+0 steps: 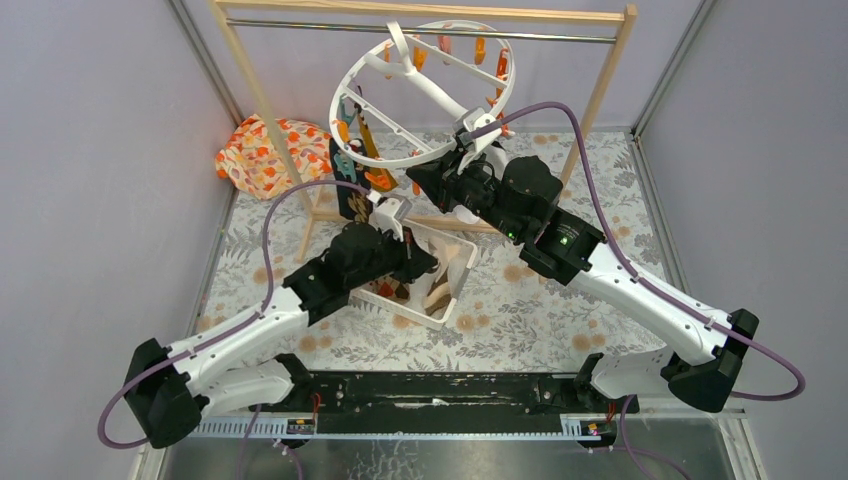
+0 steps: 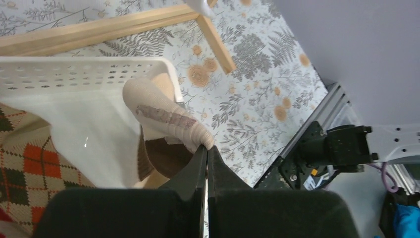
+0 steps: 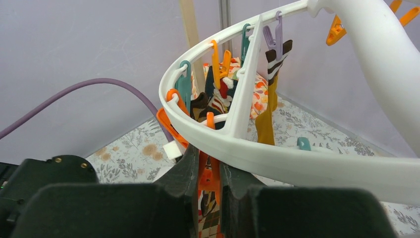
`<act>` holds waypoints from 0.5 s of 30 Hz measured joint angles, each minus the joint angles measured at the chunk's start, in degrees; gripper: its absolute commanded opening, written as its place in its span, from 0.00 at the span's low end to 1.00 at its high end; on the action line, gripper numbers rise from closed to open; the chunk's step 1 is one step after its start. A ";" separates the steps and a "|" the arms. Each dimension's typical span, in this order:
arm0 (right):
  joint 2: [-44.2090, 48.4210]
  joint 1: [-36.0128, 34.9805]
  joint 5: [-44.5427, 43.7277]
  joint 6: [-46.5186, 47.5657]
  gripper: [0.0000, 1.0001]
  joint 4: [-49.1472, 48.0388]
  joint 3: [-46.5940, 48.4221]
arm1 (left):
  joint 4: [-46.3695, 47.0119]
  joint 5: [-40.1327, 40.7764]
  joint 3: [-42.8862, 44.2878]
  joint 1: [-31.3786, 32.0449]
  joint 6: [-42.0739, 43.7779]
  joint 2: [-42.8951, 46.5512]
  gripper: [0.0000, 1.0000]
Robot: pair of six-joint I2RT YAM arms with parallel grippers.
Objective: Clip the socks to the hanger
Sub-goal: Pick up the sock from the bin.
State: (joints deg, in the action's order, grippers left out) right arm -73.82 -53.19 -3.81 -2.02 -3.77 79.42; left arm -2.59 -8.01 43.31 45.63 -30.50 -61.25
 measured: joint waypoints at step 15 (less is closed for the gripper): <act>0.00 0.00 -0.09 -0.39 0.00 0.00 0.00 | -1.18 -9.29 13.66 0.00 -2.19 2.93 0.00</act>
State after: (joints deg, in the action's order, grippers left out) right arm -73.82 -53.19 -3.90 -2.42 -3.77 79.42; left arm -3.77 -17.30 56.97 45.63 -32.69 -58.33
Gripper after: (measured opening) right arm 0.158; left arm 0.011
